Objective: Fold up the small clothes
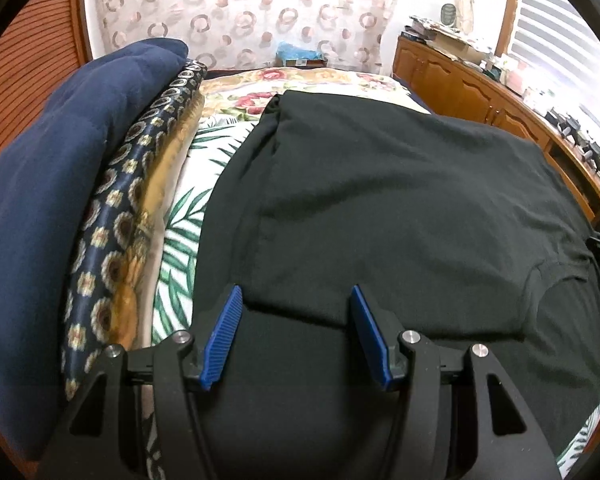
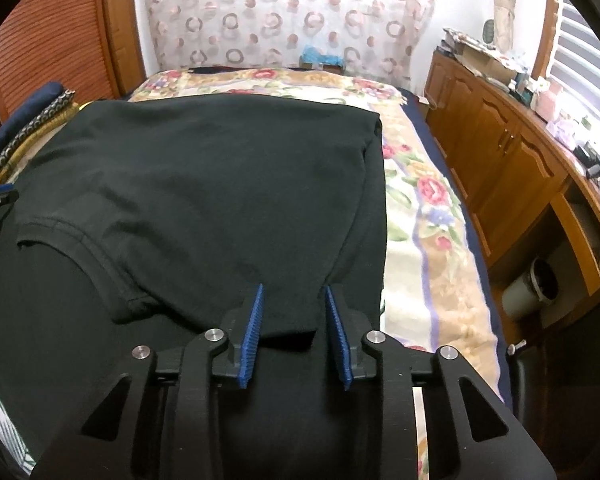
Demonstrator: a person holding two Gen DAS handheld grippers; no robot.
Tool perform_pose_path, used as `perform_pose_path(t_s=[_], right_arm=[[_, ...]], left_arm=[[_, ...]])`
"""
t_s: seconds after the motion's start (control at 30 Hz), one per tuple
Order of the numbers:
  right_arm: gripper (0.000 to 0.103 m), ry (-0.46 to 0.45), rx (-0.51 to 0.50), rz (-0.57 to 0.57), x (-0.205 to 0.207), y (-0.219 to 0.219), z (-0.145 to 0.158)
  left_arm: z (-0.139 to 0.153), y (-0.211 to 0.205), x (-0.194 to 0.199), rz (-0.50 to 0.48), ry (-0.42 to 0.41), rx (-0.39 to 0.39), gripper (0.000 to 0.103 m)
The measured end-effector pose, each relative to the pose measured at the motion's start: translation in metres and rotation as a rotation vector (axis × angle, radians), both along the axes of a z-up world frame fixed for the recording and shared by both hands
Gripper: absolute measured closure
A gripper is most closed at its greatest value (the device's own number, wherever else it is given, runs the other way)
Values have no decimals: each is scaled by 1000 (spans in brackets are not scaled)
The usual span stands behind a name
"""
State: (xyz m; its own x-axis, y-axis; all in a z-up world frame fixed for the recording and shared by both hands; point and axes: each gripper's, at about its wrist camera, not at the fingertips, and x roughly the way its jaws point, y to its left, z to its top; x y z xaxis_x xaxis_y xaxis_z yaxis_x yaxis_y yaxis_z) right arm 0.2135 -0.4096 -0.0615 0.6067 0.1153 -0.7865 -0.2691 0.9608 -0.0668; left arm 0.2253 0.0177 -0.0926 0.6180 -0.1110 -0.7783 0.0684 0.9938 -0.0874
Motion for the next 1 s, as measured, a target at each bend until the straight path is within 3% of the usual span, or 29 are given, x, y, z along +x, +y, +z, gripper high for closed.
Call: perform_pose_path(t_s=[0.07, 0.2, 0.4, 1.0], right_arm=[[81, -1, -11, 8, 0, 0, 1], [94, -6, -11, 32, 0, 0, 4], [98, -30, 12, 70, -3, 5, 10], [100, -143, 57, 30, -9, 0, 42]], left_arm=[[0, -2, 3, -2, -6, -4, 47], [2, -3, 7, -21, -16, -21, 70], [3, 3, 7, -27, -29, -31, 91], [49, 6, -17, -56, -198, -60, 97]])
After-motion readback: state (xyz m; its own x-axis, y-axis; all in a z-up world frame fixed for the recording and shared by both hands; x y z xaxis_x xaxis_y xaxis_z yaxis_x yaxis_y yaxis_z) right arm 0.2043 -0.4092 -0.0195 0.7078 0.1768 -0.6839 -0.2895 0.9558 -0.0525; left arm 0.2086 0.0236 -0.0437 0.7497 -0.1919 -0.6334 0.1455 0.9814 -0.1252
